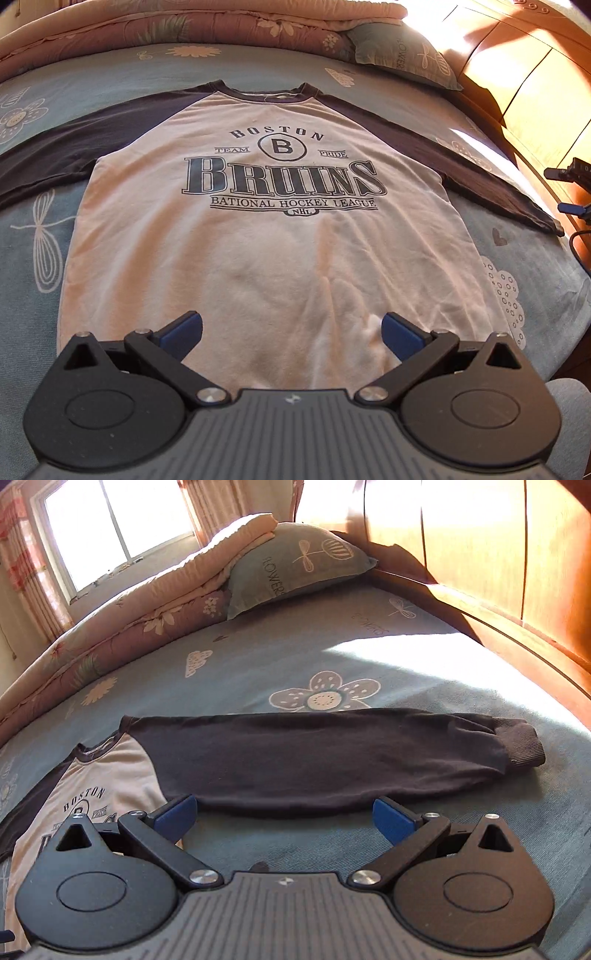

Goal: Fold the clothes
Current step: 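Move the open right gripper over the other brown sleeve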

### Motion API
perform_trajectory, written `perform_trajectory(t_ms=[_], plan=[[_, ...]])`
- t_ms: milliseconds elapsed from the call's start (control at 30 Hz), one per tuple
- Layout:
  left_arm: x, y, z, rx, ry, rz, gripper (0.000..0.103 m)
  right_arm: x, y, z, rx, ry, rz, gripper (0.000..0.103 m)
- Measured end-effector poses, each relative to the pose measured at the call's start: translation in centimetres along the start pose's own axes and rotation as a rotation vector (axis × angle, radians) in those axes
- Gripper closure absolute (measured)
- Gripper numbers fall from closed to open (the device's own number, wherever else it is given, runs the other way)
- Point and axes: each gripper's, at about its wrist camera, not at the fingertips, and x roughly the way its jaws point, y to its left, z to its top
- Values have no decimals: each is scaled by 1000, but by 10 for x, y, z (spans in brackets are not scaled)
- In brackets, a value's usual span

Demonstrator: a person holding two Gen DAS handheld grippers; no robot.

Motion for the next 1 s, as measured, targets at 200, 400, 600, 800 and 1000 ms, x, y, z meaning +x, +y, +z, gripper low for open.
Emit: perform_trajectory(t_ms=[200,400,600,800,1000], plan=[[37,-7,12,-5,38,-3,1,35,-108,51,226,-30,25,0],[53,-12,15,29,44,39,1,81,-142,57,291,73,60,0],[54,-9,18,16,38,39,1,107,-133,50,105,111,-97,0],[47,-9,20,7,36,27,1,94,-110,51,64,83,-126,0],[35,-1,17,-9,34,17,1,85,-94,30,27,144,-141,0]])
